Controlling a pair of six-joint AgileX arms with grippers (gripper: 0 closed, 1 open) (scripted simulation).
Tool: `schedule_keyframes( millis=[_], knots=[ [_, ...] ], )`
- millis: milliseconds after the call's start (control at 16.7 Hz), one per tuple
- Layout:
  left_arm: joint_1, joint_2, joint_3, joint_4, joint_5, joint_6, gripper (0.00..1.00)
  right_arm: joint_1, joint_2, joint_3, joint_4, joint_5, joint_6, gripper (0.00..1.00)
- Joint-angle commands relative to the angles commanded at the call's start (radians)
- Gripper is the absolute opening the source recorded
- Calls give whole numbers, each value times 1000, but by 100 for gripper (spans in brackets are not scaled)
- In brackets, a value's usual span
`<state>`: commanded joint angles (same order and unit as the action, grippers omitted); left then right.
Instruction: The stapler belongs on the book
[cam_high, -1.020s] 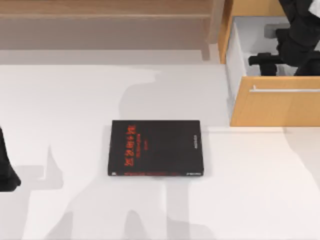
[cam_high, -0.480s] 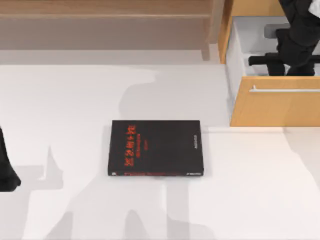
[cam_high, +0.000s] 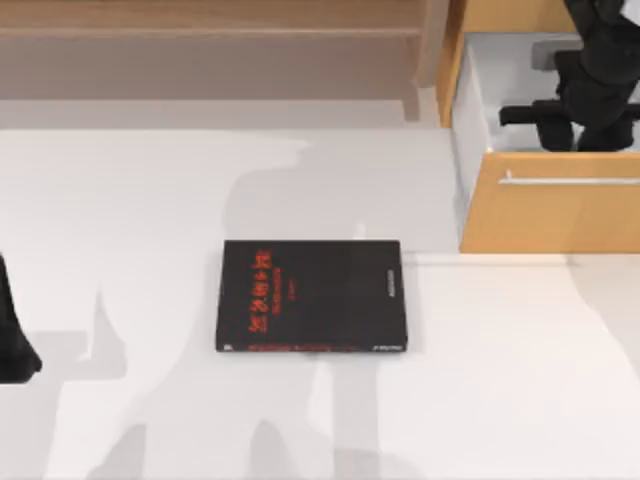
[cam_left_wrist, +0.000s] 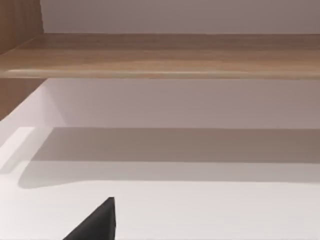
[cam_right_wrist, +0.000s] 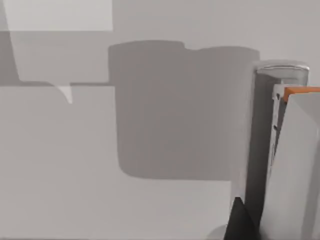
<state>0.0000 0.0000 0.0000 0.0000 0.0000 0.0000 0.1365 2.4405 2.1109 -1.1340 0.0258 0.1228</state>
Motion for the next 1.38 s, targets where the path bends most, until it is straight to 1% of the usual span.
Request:
schedule_keyframes(
  millis=[180,360,540,720,900,1080,1380],
  knots=[
    [0,0,0,0,0,0,100,15,-71,0,-55,53,29,0],
    [0,0,0,0,0,0,100,56,-150,38,-101,133,111,0],
    [0,0,0,0,0,0,100,148,-208,98,-141,205,235,0],
    [0,0,0,0,0,0,100,277,-229,147,-176,243,371,0],
    [0,0,0,0,0,0,100,412,-206,169,-199,241,493,0],
    [0,0,0,0,0,0,100,524,-144,167,-211,204,585,0],
    [0,0,0,0,0,0,100,621,-35,151,-207,105,664,0]
  ],
)
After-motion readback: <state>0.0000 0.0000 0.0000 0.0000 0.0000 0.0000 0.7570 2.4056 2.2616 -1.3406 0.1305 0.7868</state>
